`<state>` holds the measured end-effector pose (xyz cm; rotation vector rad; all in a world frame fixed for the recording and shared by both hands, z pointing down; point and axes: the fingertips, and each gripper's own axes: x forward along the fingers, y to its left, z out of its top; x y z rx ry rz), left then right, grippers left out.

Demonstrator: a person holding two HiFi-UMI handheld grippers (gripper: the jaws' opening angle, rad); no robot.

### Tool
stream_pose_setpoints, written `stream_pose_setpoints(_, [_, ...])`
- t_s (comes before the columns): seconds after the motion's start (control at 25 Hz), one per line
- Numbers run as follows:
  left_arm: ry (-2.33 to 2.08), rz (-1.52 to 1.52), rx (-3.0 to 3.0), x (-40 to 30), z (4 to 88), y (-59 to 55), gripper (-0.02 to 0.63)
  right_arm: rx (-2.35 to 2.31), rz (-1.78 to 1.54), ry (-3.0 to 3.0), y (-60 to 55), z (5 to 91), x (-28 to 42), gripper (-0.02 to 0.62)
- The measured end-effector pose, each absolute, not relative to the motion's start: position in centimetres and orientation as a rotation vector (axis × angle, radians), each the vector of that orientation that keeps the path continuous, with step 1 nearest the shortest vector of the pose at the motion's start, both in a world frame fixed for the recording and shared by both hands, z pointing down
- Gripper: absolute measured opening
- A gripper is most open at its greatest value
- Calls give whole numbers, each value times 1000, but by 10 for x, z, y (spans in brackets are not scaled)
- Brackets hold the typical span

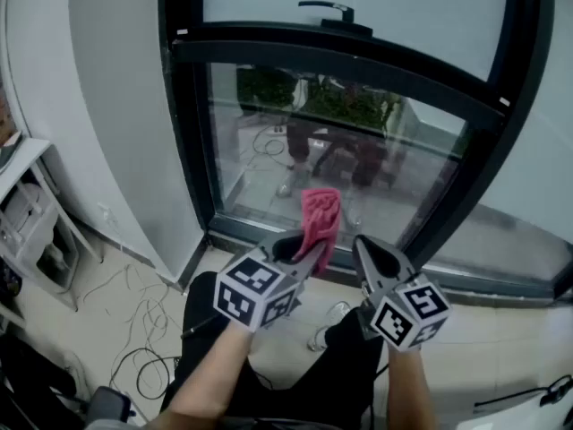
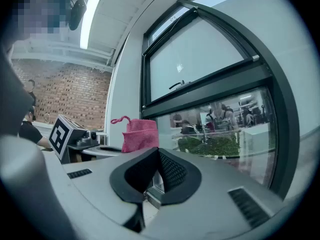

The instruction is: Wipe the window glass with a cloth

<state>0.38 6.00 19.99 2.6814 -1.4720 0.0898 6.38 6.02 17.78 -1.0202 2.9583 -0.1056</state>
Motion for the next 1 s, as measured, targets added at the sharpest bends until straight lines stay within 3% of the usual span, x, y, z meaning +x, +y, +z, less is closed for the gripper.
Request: stream_pose_setpoints(1.0, [-1468, 59, 2663, -24, 203, -27, 66, -1071, -179, 2964, -23, 193, 42, -8])
